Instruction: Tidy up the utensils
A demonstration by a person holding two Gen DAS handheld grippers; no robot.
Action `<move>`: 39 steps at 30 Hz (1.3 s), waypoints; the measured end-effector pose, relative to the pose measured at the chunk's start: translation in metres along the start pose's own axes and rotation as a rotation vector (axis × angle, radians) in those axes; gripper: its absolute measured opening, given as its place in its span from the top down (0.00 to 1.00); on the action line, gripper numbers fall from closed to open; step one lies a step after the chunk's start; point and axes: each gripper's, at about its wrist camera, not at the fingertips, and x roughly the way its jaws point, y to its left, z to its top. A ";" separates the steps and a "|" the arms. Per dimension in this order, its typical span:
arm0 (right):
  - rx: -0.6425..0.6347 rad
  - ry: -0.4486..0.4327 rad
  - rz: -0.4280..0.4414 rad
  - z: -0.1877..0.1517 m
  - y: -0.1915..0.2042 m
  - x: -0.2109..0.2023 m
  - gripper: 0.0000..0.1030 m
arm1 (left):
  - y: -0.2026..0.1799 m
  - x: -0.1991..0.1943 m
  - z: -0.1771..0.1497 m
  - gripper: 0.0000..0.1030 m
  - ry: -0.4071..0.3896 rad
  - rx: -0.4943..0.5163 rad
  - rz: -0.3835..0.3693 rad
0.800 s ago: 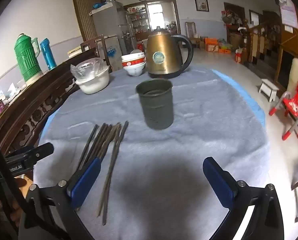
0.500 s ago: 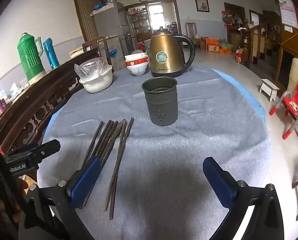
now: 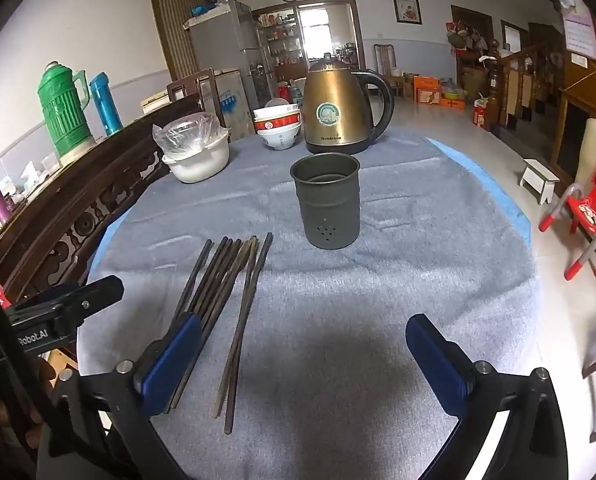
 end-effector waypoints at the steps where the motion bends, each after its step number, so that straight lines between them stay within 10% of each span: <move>1: -0.001 -0.001 -0.002 0.000 0.000 0.000 0.00 | 0.000 0.000 0.000 0.00 0.001 0.000 -0.001; 39: -0.020 -0.002 -0.010 0.001 0.003 0.000 0.00 | -0.002 -0.005 0.000 0.00 -0.010 -0.003 -0.001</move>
